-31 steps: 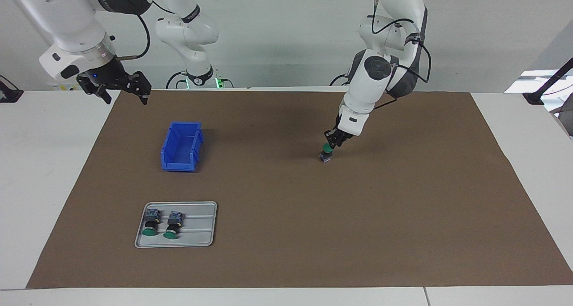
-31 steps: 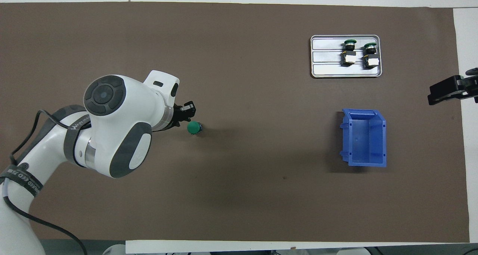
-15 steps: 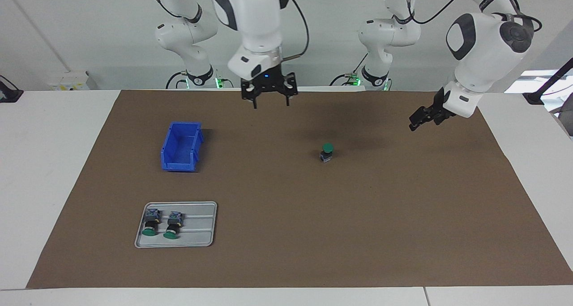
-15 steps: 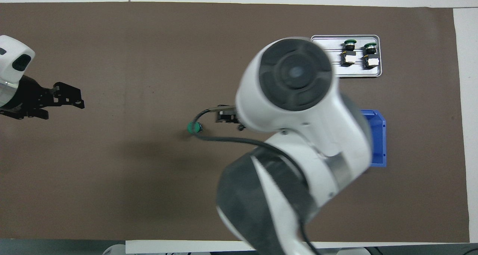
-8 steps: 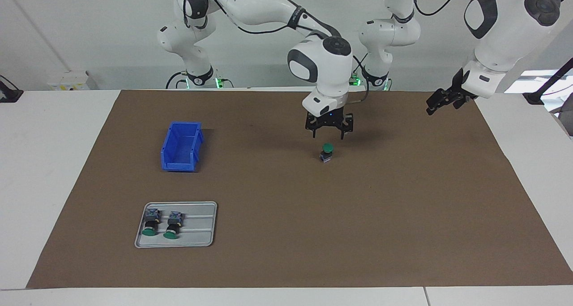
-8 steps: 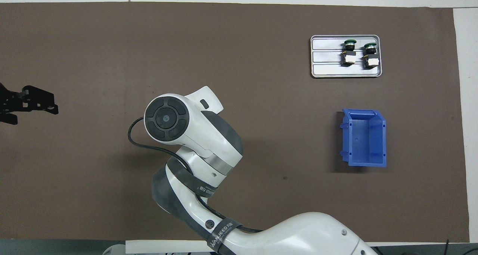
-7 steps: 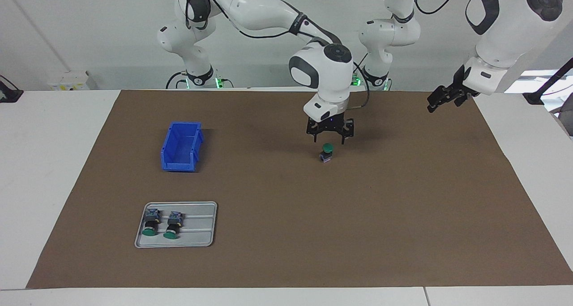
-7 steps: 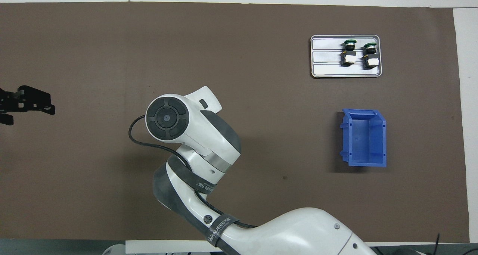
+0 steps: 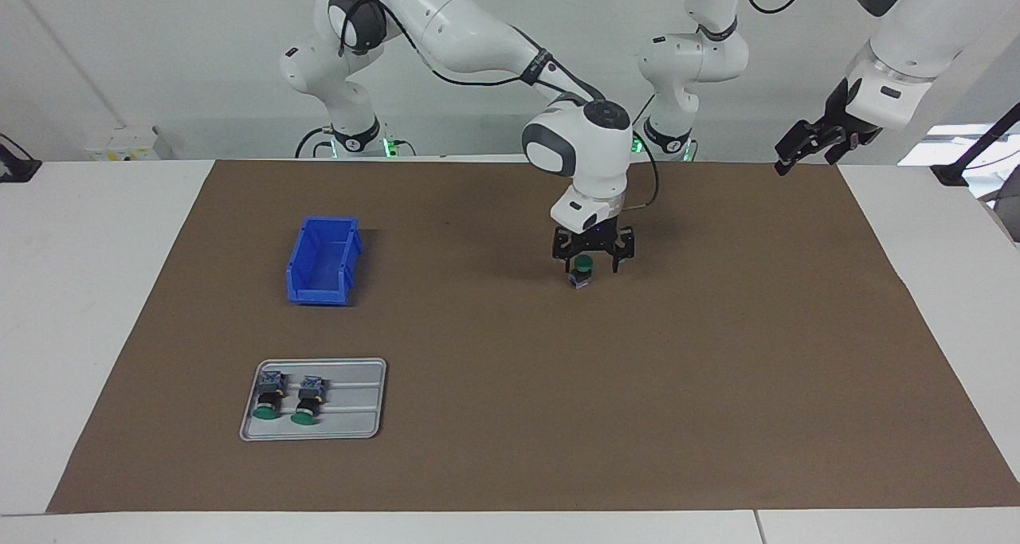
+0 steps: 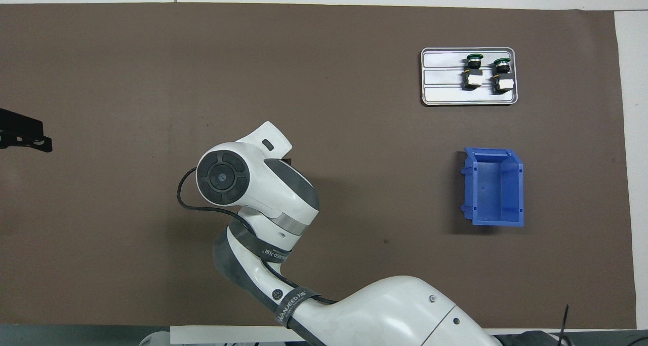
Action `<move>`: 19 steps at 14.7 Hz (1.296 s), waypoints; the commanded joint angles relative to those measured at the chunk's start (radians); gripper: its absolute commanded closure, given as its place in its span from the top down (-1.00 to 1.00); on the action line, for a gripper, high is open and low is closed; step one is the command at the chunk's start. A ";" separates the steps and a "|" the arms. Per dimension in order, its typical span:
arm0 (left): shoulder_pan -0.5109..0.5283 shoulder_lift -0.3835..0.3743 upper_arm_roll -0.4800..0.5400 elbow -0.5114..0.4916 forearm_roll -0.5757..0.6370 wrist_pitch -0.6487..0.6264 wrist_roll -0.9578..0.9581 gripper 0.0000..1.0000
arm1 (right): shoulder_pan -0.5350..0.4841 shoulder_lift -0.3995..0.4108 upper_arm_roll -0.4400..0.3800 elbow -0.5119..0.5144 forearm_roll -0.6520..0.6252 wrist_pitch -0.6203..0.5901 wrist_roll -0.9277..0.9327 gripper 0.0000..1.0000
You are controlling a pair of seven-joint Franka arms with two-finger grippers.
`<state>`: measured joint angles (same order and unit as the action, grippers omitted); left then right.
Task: Place and press button with both arms
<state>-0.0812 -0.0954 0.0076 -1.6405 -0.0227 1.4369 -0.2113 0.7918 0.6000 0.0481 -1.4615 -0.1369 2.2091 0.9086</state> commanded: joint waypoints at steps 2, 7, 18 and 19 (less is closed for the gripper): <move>0.008 0.032 -0.003 0.036 0.015 -0.010 0.009 0.99 | -0.020 -0.040 0.030 -0.118 -0.010 0.081 -0.097 0.98; 0.006 0.042 -0.003 0.039 0.055 -0.015 0.010 0.99 | -0.023 -0.057 0.030 -0.183 -0.007 0.148 -0.151 0.97; 0.006 0.066 0.015 0.068 0.113 -0.030 0.061 1.00 | -0.023 -0.062 0.030 -0.221 -0.007 0.208 -0.180 -0.02; 0.006 0.062 0.015 0.065 0.115 -0.036 0.062 1.00 | -0.023 -0.062 0.030 -0.221 -0.007 0.208 -0.182 -0.26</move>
<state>-0.0808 -0.0437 0.0221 -1.5995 0.0723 1.4347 -0.1776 0.7865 0.5690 0.0629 -1.6416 -0.1369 2.3984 0.7496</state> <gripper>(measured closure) 0.000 0.502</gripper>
